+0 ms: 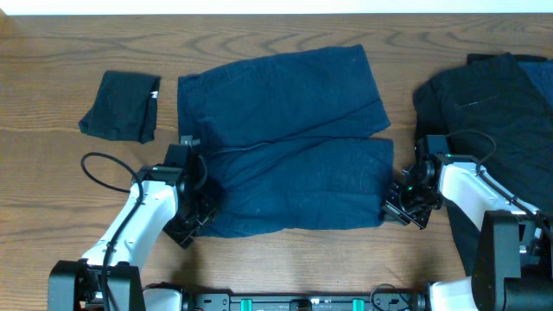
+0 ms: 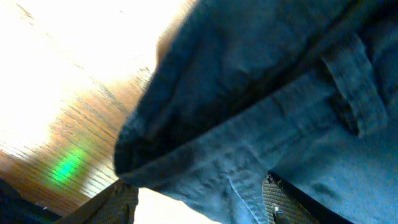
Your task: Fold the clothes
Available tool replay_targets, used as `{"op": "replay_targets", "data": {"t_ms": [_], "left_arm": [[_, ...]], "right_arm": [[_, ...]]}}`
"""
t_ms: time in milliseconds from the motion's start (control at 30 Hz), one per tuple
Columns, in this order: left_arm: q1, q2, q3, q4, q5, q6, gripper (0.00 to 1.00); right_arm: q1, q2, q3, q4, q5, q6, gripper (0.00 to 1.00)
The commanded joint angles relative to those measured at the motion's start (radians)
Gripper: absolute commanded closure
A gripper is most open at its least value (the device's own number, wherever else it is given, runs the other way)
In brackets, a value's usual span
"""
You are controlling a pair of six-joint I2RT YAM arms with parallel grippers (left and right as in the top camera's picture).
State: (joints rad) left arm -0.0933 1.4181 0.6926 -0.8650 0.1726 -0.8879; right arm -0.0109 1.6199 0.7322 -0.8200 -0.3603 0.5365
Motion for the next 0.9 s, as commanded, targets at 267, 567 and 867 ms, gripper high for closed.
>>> {"op": "replay_targets", "data": {"t_ms": [267, 567, 867], "left_arm": [[0.030, 0.003, -0.095, 0.099, -0.053, -0.035, 0.34], [0.029, 0.003, -0.103, 0.080, -0.053, -0.026, 0.39], [0.029, 0.003, -0.102, 0.066, -0.053, 0.058, 0.94]], "right_arm": [[-0.002, 0.026, -0.016, 0.042, 0.125, -0.018, 0.96], [-0.002, 0.026, -0.016, 0.042, 0.125, -0.018, 0.99], [-0.002, 0.025, -0.014, 0.039, 0.125, -0.029, 0.99]]}}
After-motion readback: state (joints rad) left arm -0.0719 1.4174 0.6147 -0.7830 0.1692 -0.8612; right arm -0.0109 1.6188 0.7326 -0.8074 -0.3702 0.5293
